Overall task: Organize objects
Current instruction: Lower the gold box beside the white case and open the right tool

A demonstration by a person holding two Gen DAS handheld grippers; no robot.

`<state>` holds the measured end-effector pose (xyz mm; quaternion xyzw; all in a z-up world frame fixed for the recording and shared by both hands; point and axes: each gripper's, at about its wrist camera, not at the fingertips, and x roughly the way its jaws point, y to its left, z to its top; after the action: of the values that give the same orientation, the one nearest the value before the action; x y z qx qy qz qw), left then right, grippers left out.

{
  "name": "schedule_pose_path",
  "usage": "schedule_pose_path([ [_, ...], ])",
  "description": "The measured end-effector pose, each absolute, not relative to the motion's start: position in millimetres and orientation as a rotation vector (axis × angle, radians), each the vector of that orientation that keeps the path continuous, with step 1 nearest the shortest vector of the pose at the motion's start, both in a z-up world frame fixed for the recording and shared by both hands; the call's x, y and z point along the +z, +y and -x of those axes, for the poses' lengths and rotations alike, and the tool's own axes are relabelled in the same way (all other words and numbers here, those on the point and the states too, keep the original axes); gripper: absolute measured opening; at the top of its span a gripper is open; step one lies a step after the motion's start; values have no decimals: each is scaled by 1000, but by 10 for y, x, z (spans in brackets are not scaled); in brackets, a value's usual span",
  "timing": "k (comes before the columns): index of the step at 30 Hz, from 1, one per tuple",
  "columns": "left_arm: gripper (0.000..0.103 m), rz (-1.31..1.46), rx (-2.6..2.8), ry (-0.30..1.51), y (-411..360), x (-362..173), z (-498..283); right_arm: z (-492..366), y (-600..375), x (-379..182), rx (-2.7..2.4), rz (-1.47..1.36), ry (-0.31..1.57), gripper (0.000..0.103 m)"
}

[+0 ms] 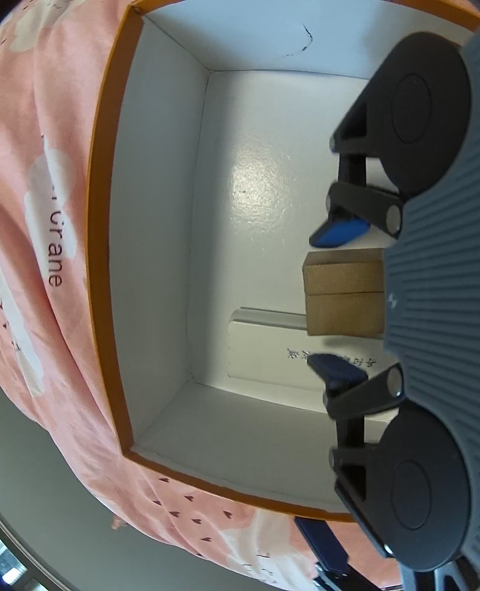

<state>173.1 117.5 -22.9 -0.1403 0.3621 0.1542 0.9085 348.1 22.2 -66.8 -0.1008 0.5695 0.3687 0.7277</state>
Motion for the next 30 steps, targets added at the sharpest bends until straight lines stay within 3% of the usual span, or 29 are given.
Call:
schedule_pose_path([
  [5, 74, 284, 338, 731, 1224, -225, -1723, -3354, 231, -648, 836, 308, 1247, 64],
  [9, 74, 302, 339, 721, 1251, -231, -1695, -3313, 288, -695, 828, 356, 1236, 49],
  [24, 76, 348, 336, 702, 1439, -206, -1678, -3144, 497, -619, 948, 431, 1194, 48],
  [30, 76, 362, 327, 705, 1556, -141, -1770, -3120, 536, -425, 1006, 579, 1010, 48],
])
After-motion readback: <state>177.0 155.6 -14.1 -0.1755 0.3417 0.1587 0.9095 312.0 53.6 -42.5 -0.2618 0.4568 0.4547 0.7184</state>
